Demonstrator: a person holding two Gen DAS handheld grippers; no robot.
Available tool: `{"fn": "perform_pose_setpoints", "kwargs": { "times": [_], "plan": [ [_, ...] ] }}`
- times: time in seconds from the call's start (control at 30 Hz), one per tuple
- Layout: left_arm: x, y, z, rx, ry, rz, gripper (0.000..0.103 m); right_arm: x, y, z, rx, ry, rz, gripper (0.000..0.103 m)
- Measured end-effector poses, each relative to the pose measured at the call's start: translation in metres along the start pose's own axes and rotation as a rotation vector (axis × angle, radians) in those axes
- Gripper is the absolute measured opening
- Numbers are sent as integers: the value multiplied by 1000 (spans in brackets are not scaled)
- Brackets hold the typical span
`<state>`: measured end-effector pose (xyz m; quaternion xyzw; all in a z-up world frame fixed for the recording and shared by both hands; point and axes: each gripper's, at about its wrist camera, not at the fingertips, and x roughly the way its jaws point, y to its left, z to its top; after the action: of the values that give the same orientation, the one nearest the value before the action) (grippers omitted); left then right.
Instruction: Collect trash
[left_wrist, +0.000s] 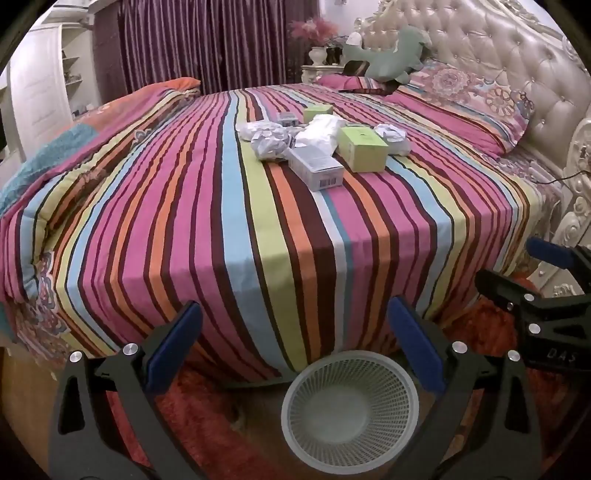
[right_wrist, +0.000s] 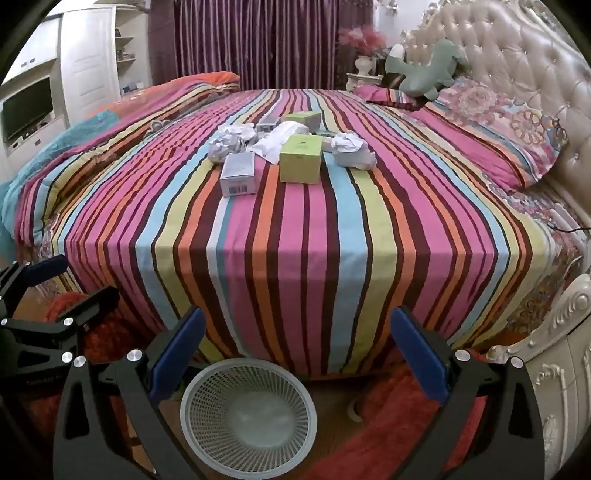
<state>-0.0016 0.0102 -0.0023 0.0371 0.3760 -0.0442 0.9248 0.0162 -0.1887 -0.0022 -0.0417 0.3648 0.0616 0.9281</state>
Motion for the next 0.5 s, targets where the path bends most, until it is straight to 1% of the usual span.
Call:
{"fn": "perform_pose_setpoints", "kwargs": {
  "times": [0.17,0.5],
  "plan": [
    [2,-2,1,8,6,9,97,2,-3,2,1,7,2,96],
    [3,-1,0,5,6,-1,97,3,-2,3,8,15,-3,96]
  ]
}}
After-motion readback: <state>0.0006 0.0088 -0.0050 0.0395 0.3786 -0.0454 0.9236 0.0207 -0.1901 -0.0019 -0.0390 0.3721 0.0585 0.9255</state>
